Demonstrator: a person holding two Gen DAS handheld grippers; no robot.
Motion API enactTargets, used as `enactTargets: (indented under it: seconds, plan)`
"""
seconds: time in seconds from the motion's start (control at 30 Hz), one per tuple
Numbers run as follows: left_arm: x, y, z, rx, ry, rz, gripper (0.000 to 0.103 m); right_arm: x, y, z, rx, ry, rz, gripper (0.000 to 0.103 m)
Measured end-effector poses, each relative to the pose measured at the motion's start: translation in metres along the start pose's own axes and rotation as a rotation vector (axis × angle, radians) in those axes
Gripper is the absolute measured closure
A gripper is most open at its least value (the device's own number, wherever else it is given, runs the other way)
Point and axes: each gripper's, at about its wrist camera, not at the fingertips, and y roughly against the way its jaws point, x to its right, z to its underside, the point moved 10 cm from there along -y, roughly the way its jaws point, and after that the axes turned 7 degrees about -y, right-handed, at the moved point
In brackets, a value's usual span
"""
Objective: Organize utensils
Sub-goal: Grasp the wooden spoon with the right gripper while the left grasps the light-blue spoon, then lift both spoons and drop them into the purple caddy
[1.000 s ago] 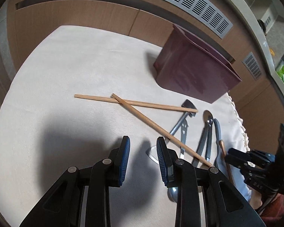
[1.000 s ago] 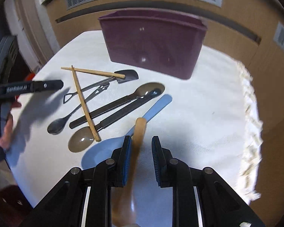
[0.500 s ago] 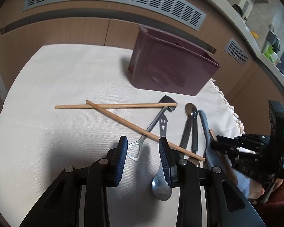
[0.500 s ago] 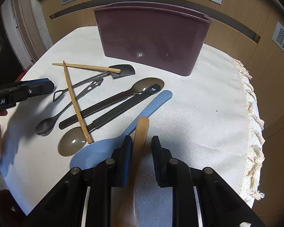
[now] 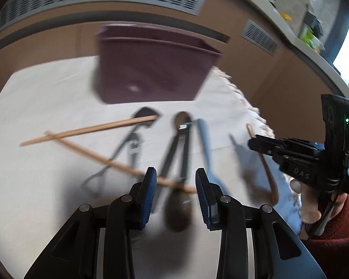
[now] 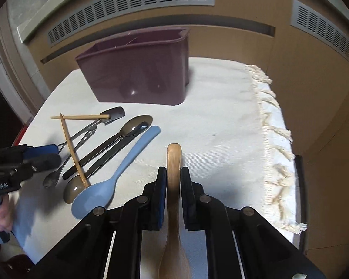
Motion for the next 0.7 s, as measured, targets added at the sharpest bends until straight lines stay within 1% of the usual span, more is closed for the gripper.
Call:
enactTargets:
  seconds: [0.1,0.2,0.3,0.37,0.53,0.63,0.7]
  plan:
    - [0.021,-0.013,-0.007,-0.01,-0.009,0.001,0.067,0.009,0.009,0.003,0.023,-0.007,0.004,0.093]
    - [0.033,-0.034,-0.018,-0.048,-0.026,-0.035,0.067,0.017,0.016,0.006,0.04,-0.009,0.011,0.093]
    - [0.036,-0.056,-0.031,-0.103,-0.055,-0.083,0.068,0.025,0.021,0.01,0.045,-0.028,0.001,0.093]
    - [0.036,-0.067,-0.037,-0.131,-0.068,-0.1,0.068,0.028,0.024,0.01,0.054,-0.041,-0.006,0.093]
    - [0.043,-0.083,-0.048,-0.172,-0.14,-0.144,0.069,0.031,0.033,0.008,0.09,-0.051,-0.016,0.093]
    - [0.038,-0.092,-0.049,-0.194,-0.129,-0.159,0.075,0.031,0.034,0.008,0.096,-0.05,-0.017,0.093]
    - [0.037,-0.098,-0.047,-0.202,-0.116,-0.145,0.076,0.032,0.034,0.007,0.099,-0.051,-0.018,0.093]
